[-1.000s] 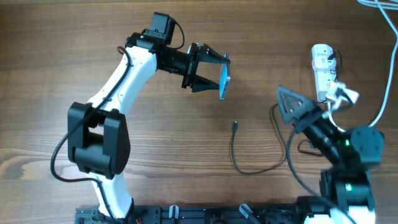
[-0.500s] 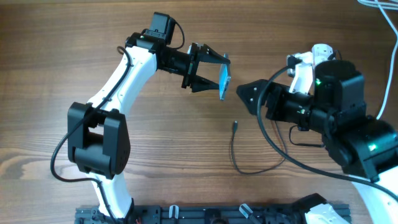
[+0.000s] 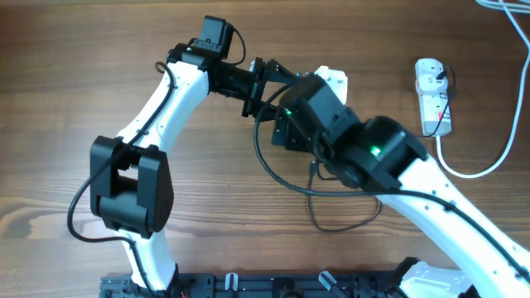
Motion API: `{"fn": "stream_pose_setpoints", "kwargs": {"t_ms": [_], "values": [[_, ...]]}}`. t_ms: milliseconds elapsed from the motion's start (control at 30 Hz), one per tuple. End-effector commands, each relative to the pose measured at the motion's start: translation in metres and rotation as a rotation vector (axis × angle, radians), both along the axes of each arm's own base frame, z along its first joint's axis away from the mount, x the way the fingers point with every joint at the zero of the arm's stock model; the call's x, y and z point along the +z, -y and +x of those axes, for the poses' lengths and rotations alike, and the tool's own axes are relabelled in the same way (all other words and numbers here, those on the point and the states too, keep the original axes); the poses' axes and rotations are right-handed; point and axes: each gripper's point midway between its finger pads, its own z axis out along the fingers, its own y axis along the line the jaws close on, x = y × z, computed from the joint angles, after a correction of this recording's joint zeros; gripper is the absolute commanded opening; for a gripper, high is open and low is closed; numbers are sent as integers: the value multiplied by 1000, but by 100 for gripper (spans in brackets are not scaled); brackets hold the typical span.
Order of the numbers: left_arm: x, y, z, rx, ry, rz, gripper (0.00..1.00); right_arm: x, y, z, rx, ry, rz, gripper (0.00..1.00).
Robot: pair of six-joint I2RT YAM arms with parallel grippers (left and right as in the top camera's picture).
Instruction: Plug charger to phone and switch on socket
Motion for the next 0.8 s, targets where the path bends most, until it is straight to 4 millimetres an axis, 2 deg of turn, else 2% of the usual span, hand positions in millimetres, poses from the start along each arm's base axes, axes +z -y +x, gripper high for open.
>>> {"fn": "stream_pose_setpoints", "kwargs": {"t_ms": [0,33,167,233,400,467,767], "values": [[20,-1,0,-3,27,-36,61,5,2,13,-76,47,2,79],[20,-1,0,-3,27,-36,61,3,2,16,-83,52,-8,71],[20,-1,0,-3,27,-36,61,3,5,20,-120,68,-13,49],[20,-1,0,-3,27,-36,61,4,4,21,-119,71,-11,43],[20,-1,0,-3,27,-36,61,5,7,24,-133,88,-25,43],[20,-1,0,-3,27,-36,61,5,7,24,-133,89,-23,38],[20,-1,-1,-2,22,-36,62,-3,3,28,-132,78,-35,38]]}}
